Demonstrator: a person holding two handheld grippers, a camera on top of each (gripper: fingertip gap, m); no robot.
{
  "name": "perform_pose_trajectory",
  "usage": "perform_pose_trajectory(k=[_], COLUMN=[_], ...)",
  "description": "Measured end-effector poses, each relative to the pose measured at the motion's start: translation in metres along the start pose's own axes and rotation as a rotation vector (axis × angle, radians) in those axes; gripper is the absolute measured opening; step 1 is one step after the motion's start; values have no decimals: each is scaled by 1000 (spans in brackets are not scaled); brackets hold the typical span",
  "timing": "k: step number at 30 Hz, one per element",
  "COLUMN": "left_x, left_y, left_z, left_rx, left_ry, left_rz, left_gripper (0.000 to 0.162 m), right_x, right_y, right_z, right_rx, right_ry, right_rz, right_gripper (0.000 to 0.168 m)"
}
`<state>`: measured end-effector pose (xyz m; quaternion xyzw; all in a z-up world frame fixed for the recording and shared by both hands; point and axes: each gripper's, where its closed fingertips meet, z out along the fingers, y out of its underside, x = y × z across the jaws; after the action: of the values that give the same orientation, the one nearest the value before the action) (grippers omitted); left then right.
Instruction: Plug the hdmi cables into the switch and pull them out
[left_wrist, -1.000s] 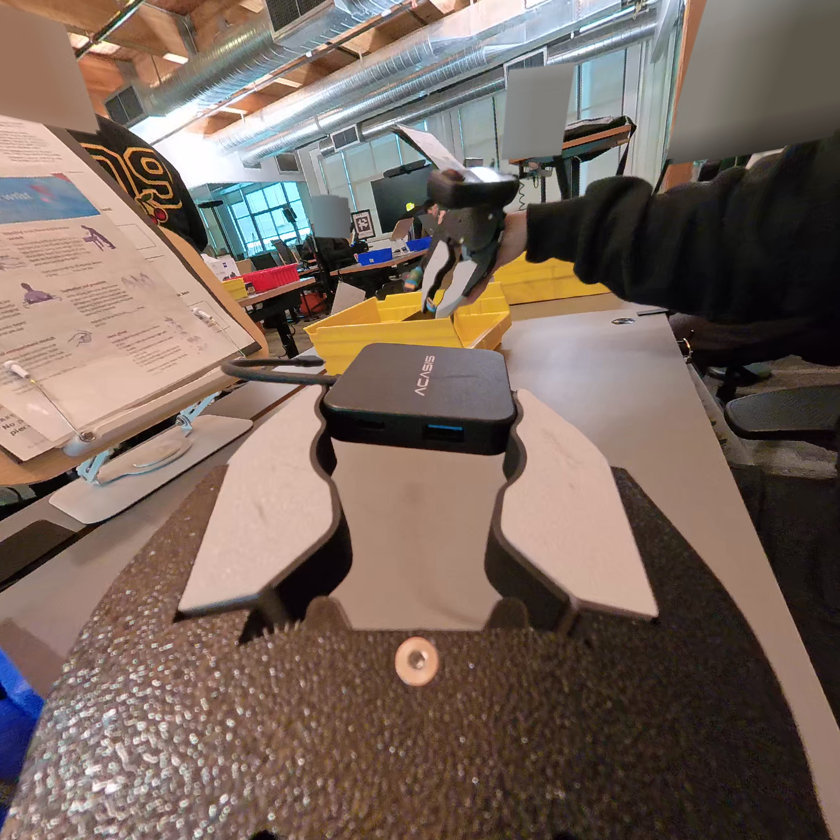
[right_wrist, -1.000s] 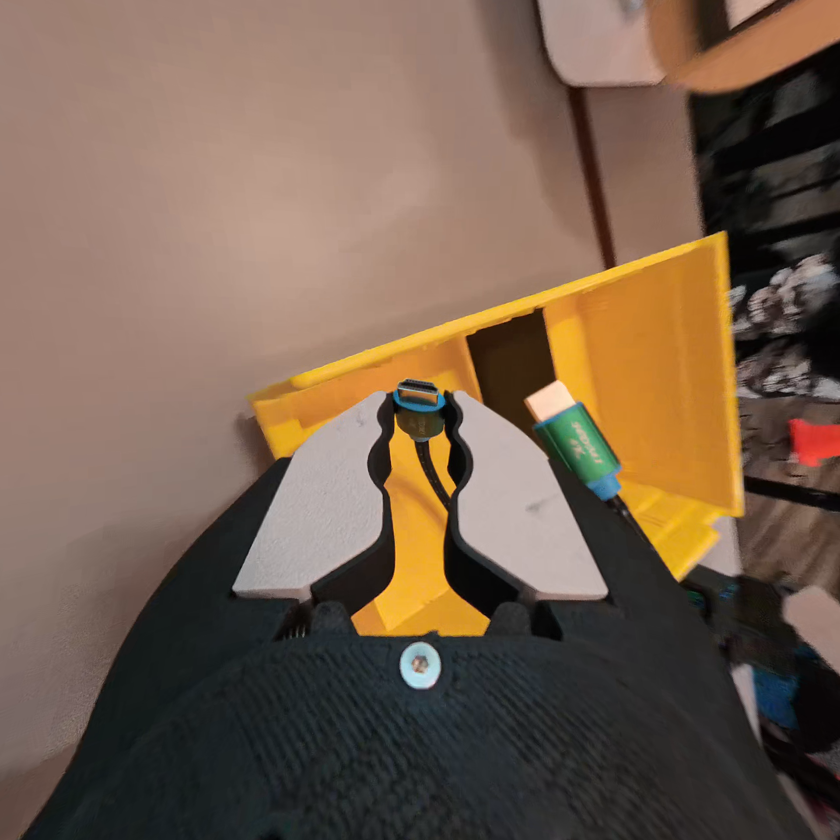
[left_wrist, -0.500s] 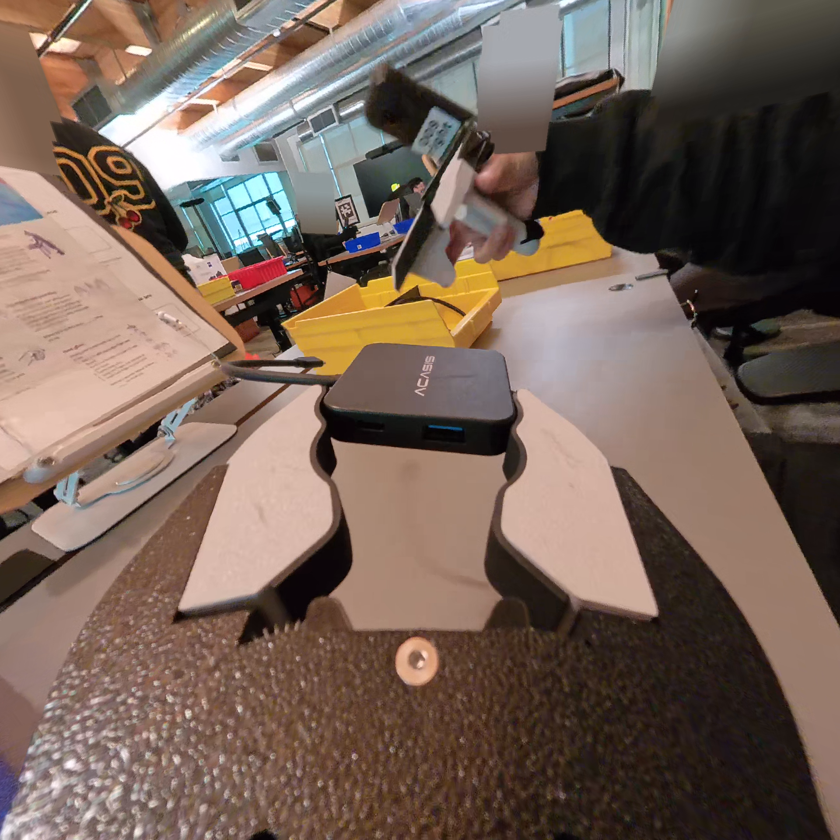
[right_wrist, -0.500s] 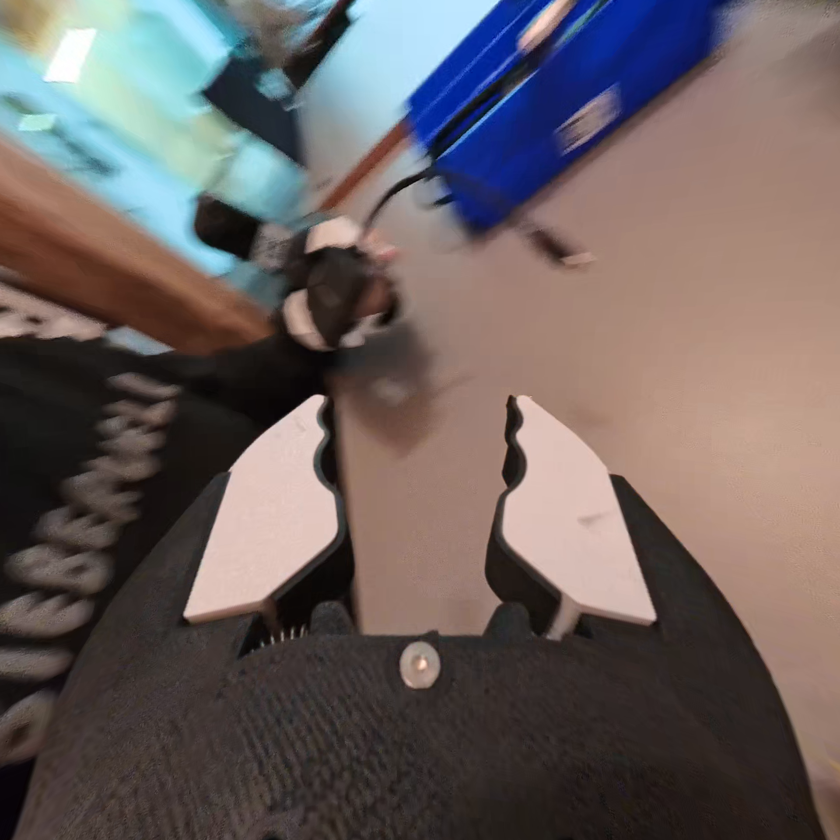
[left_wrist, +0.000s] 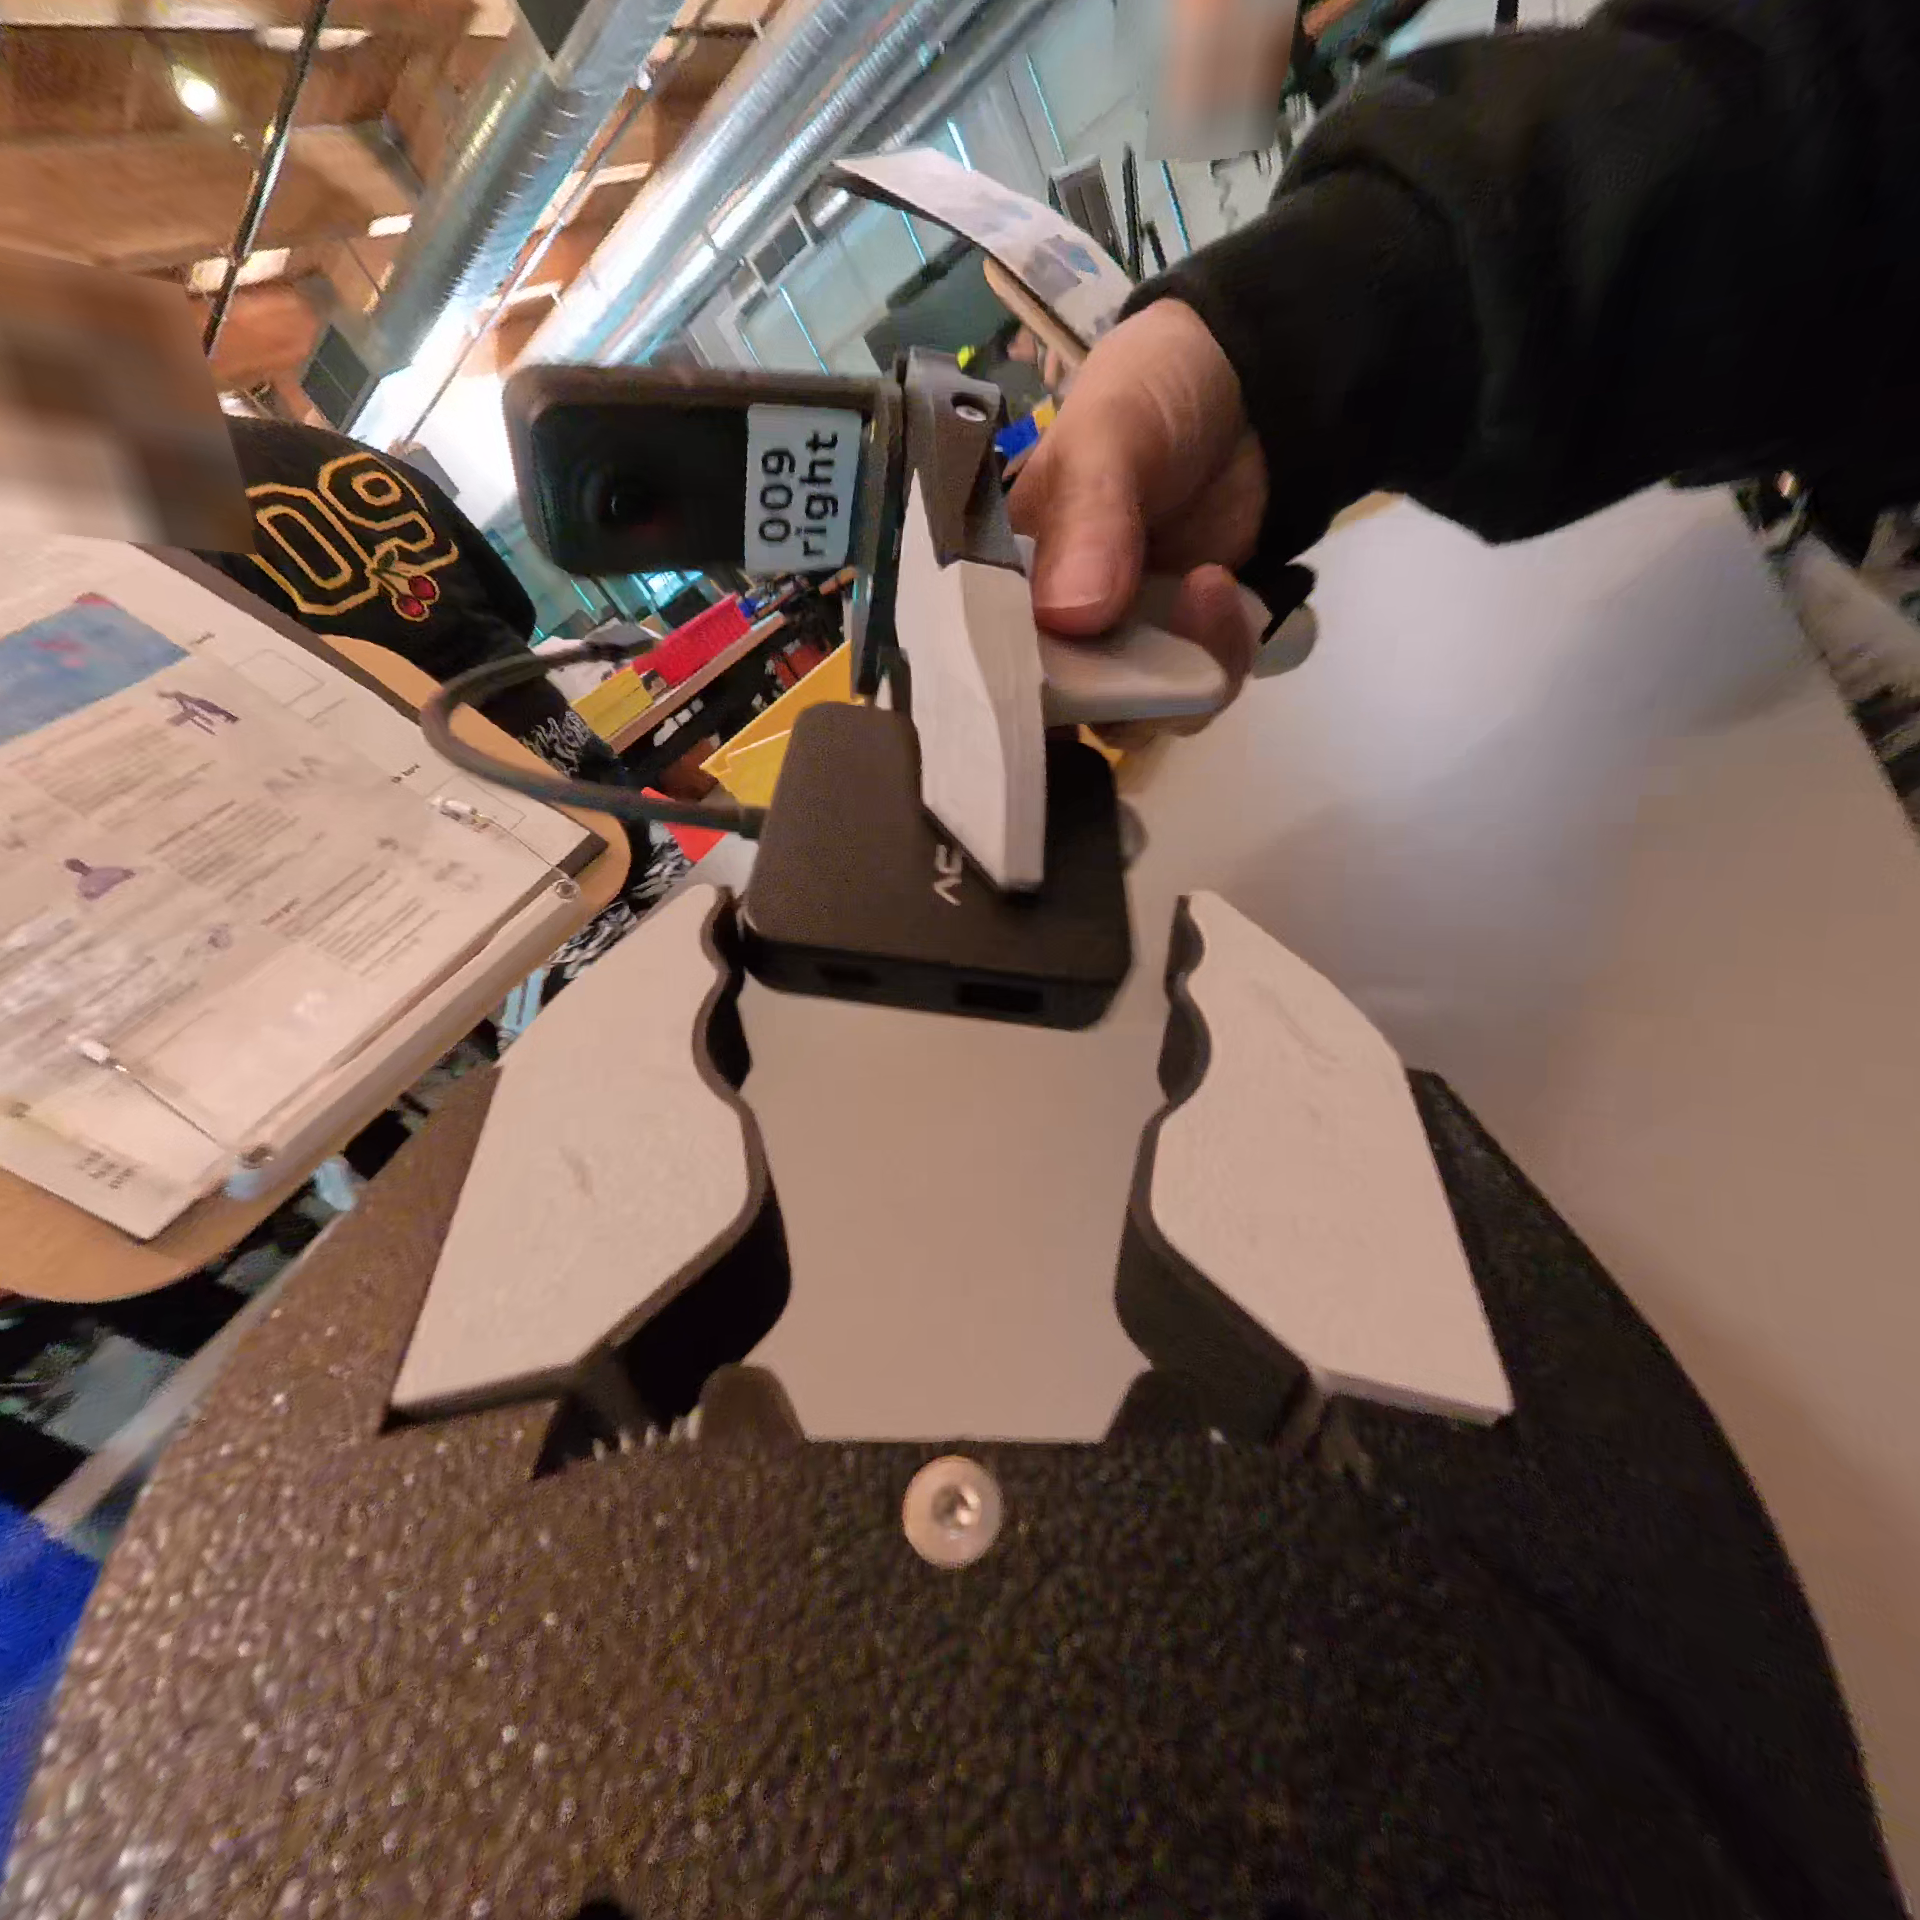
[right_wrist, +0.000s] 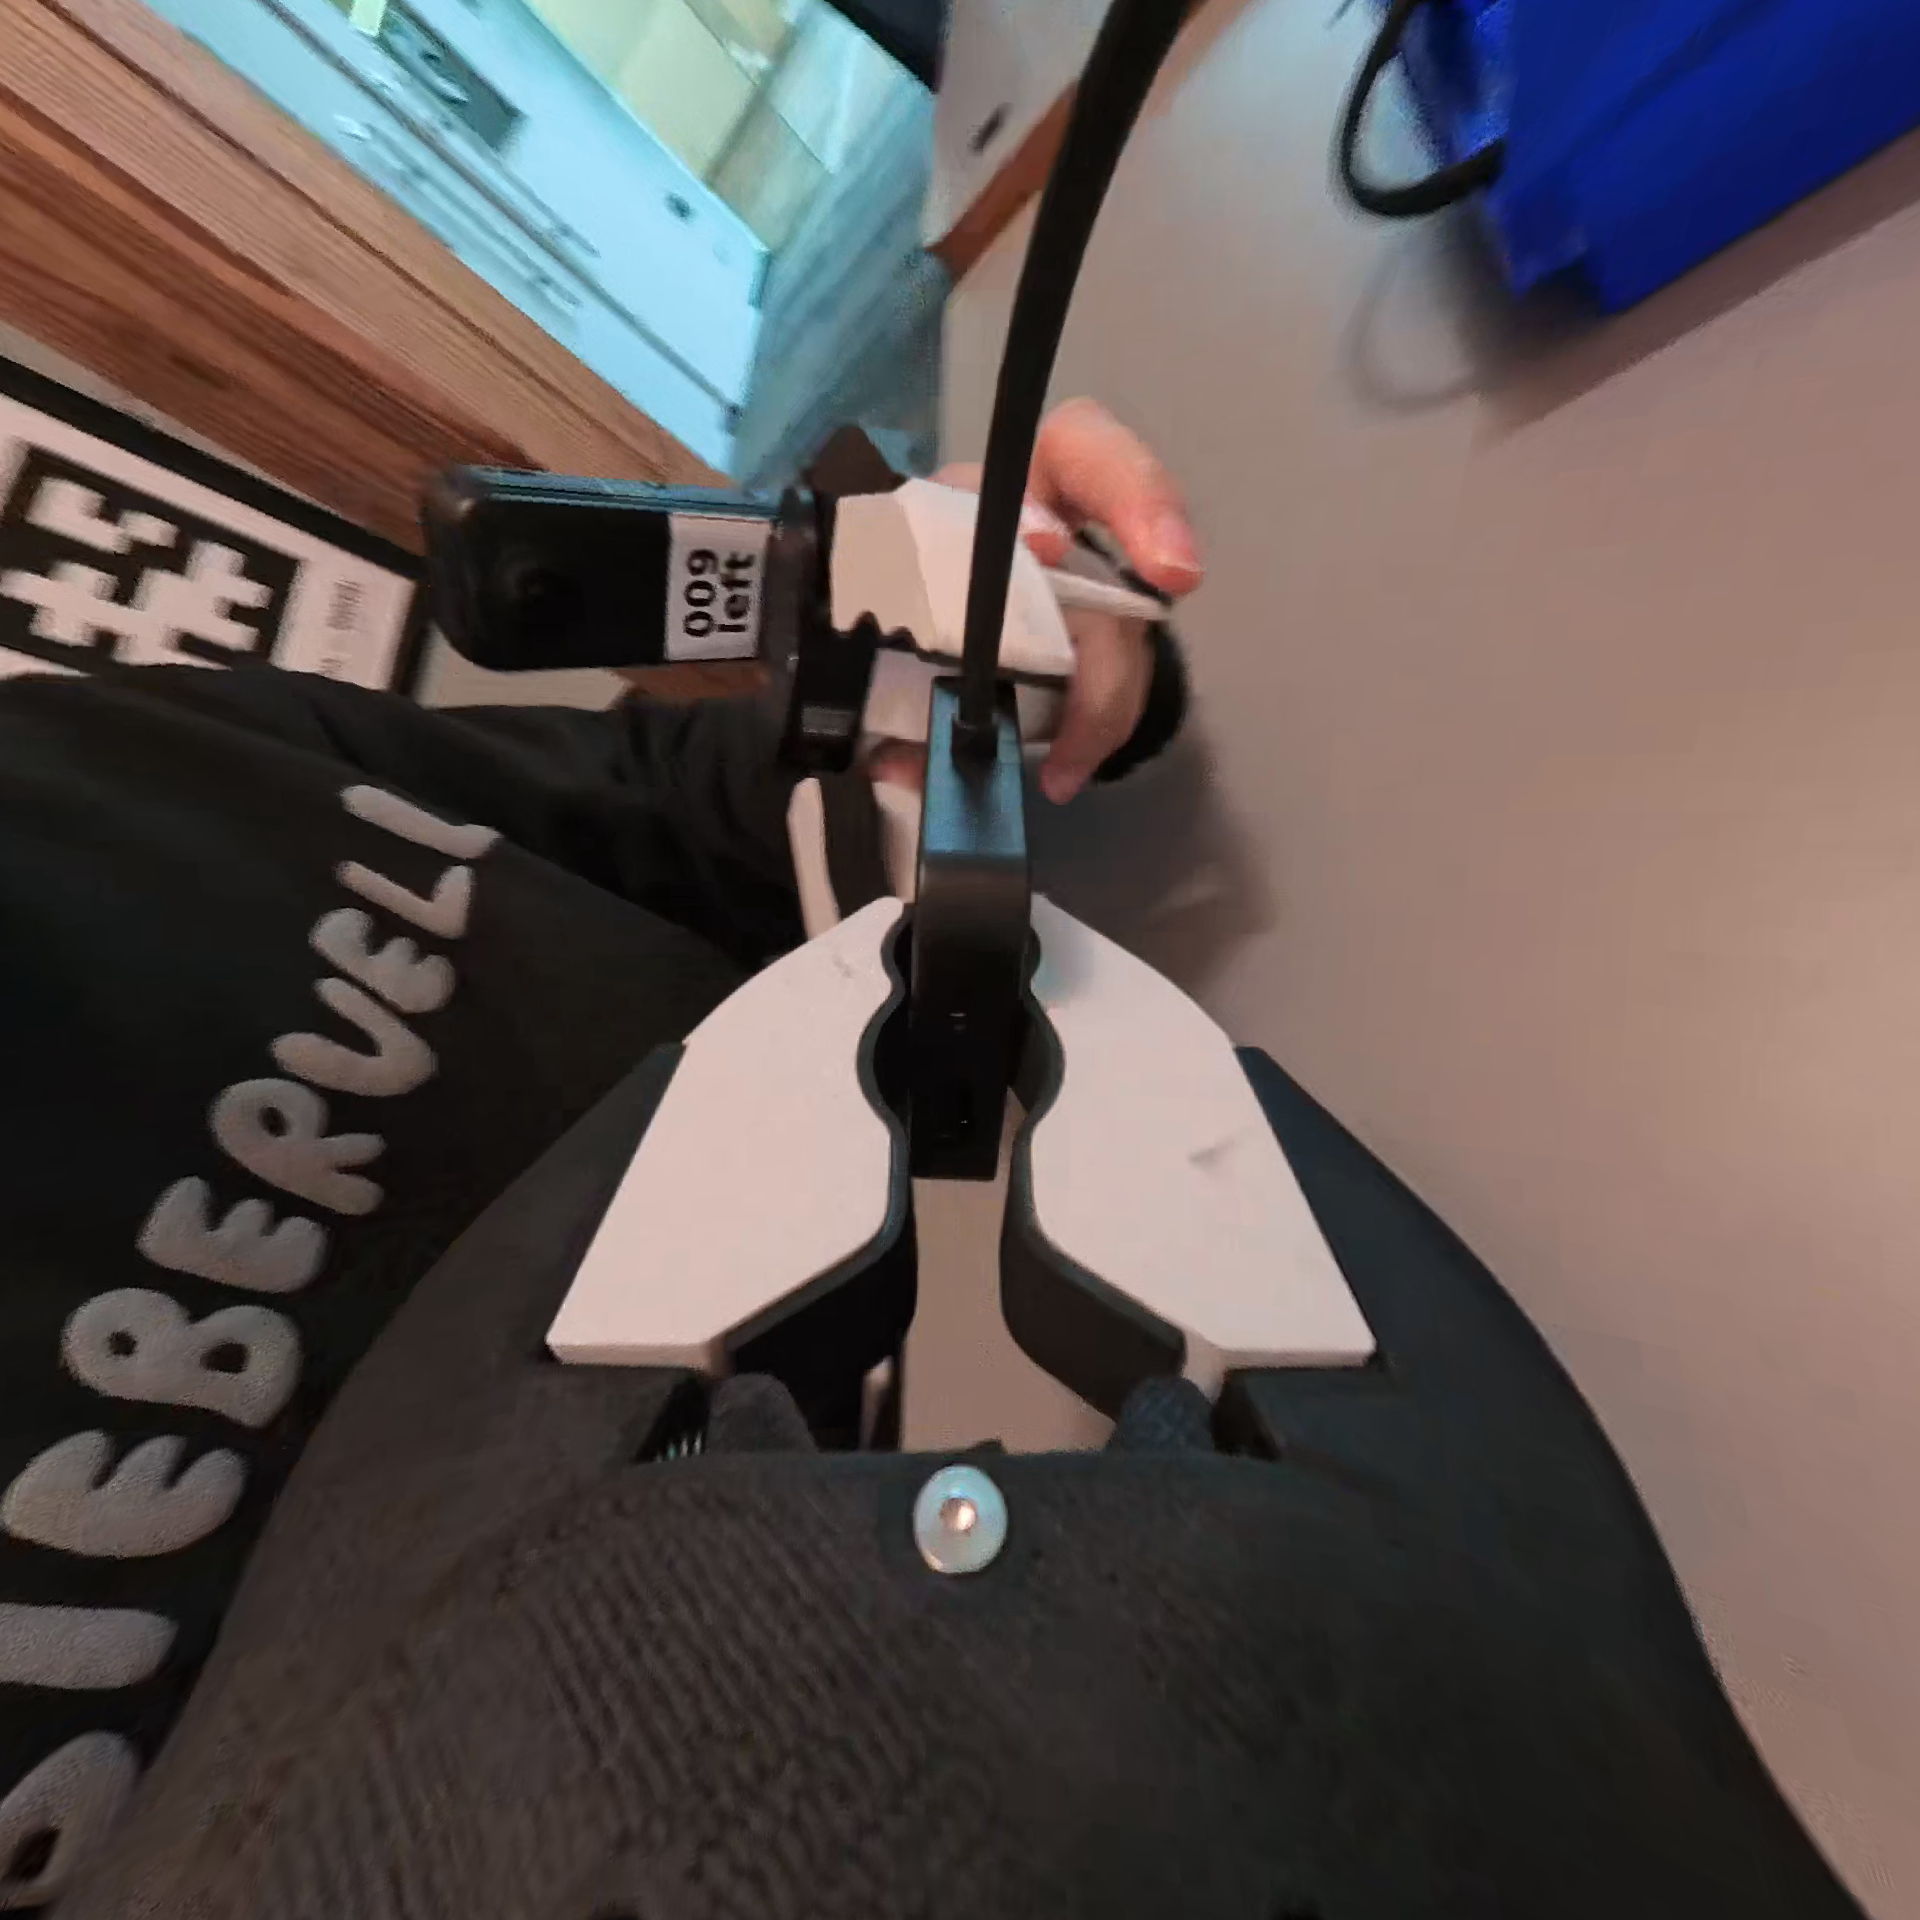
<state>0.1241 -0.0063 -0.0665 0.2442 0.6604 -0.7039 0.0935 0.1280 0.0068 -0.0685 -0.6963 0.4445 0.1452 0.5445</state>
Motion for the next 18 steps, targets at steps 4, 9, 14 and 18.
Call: perform_pose_trajectory(k=[4,9,14,18], left_x=[0,-2,-6,-14], left_y=[4,9,7,5], left_z=[-3,0,0,-6], left_rx=[33,117,158,204], left_ry=[36,14,14,-2], left_rz=[-110,-273,-365,-416], left_gripper=[81,70,66,64], right_x=[34,120,164,195], right_y=[-30,-30,22,54], right_z=[-83,-283,-408,-431], right_rx=[55,-132,-554,-718], right_ry=[325,1135,1407,1401], right_rz=[-69,-71,157,289], right_gripper=[14,14,14,14])
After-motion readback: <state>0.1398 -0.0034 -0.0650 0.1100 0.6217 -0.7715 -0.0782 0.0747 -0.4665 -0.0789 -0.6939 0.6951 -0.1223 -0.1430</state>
